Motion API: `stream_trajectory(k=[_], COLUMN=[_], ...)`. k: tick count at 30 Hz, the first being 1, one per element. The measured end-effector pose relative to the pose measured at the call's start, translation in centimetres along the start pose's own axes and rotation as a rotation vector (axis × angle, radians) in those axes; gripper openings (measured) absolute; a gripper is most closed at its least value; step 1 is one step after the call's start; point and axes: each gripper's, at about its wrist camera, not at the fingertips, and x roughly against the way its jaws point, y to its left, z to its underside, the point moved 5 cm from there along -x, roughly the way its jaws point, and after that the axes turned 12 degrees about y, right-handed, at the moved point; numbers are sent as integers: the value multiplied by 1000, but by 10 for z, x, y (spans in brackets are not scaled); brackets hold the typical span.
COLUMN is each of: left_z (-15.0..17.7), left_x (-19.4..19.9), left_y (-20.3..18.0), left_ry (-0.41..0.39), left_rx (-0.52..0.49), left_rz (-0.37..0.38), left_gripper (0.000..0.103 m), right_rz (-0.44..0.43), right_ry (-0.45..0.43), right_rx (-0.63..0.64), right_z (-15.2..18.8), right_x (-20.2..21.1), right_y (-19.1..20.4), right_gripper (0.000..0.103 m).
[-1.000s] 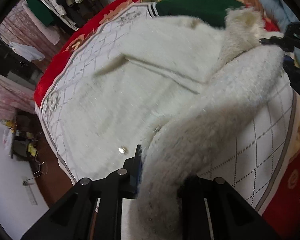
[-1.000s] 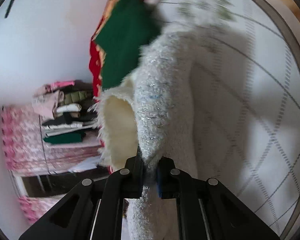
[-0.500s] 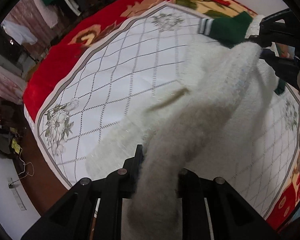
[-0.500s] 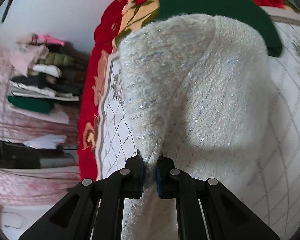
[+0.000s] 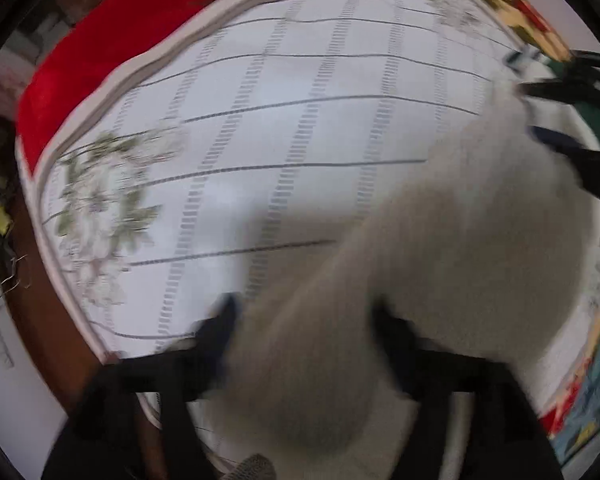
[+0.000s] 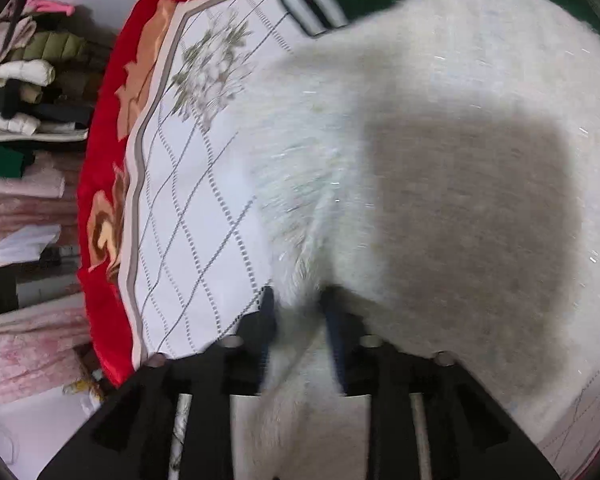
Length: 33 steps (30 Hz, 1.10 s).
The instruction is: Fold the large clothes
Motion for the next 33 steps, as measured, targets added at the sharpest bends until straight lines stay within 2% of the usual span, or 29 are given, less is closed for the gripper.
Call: stream_trajectory(k=[2,4,6,9,11,13,15,17,18,19,21,22,23,24,25,27,30,32,33], left_z=[1,3,6,10,11,12,13,10,7,4,0,-1,0,-1,-3,1,14,30,37], left_x=[-11,-24,-31,-21,-8,1,9,14,15,15,15,16,15,14,14,17,21,19,17], left_y=[18,31,35,29,22,13,5,-4,-10,-20,-33,-45,-50,-59,-67,-77,-89,-102,-108], left_ry=[18,52,73,40,-2,-31,-62,-79,-89,-99,-112,-124,-133,-144,-149,-164,-153,-135,-127], left_rx=[33,67,95,95,90,80,76,68,62,49,31,14,-2,-27,-47,-81,-144,-207,-238], left_rz=[-40,-52,-35,-43,-51,-45,-55,-80,-90,-104,-122,-140,-159,-185,-202,-215,-208,-206,-212], left_gripper=[86,94,94,94,94,94,94,94,94,94,95,95,95,95,95,95,95,95,95], right_rz=[-59,-90,-62,28,47,40,-45,-204,-295,-343,-474,-486,-486,-468,-444,-403,-343,-300,-257], right_ry=[18,-29,-99,-218,-276,-286,-270,-234,-205,-186,-138,-148,-163,-186,-210,-273,-336,-323,-283], right_rx=[47,79,73,4,-66,-133,-194,-193,-194,-196,-182,-181,-177,-184,-204,-284,-455,-518,-556], right_z=[5,16,26,48,56,57,50,39,31,27,17,15,16,19,24,48,126,173,202], right_x=[14,44,68,108,121,120,105,87,75,67,49,47,48,51,56,72,97,102,100], right_y=[2,-11,-28,-86,-124,-163,-202,-215,-221,-224,-225,-225,-223,-222,-222,-225,-250,-269,-285], right_gripper=[50,73,76,76,80,82,82,82,89,90,88,69,57,48,43,42,42,49,59])
